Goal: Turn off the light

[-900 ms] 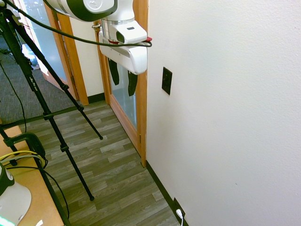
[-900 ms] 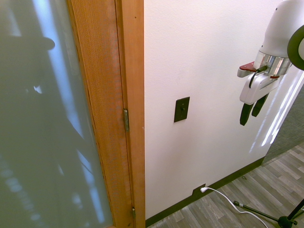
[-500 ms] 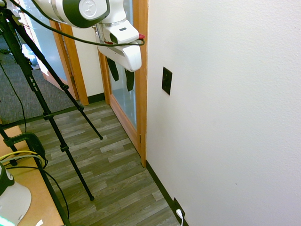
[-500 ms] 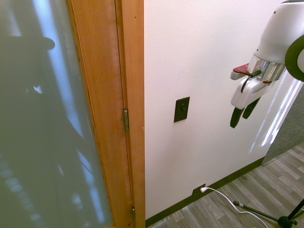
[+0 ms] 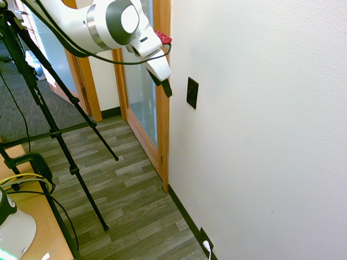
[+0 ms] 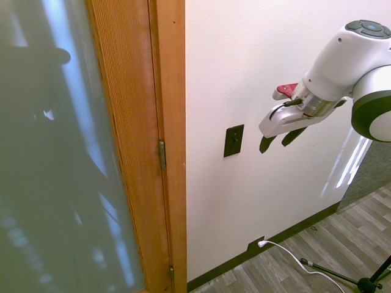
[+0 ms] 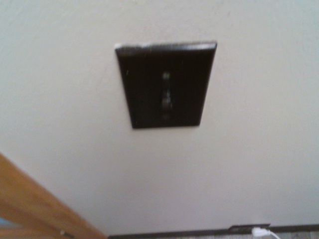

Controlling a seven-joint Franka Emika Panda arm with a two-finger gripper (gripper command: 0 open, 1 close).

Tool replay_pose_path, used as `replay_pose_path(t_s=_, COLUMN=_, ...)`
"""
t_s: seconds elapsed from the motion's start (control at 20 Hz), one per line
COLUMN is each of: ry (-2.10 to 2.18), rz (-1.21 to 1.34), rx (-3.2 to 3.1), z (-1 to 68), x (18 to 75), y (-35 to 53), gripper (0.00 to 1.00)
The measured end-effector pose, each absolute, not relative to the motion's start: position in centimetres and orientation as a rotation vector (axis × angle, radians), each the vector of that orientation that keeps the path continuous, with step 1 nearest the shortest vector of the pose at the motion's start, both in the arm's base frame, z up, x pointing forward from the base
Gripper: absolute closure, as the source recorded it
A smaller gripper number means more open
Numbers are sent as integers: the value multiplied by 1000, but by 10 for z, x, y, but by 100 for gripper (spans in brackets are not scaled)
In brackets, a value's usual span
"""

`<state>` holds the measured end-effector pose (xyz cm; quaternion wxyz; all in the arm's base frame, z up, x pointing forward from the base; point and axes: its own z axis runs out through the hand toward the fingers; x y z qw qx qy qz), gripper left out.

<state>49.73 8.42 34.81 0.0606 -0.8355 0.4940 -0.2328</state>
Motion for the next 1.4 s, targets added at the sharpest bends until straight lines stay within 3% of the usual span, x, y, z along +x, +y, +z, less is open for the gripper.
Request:
replay_pose_path(t_s=0.3, ry=1505, rz=-755, rx=-2510, z=346, x=545, y=93, gripper=0)
replay_pose_path(t_s=0.35, ry=1509, rz=-760, rx=-2508, z=348, x=551, y=93, gripper=100)
replay_pose_path(t_s=1.4, ry=1557, rz=-736, rx=-2491, z=330, x=599, y=83, gripper=100)
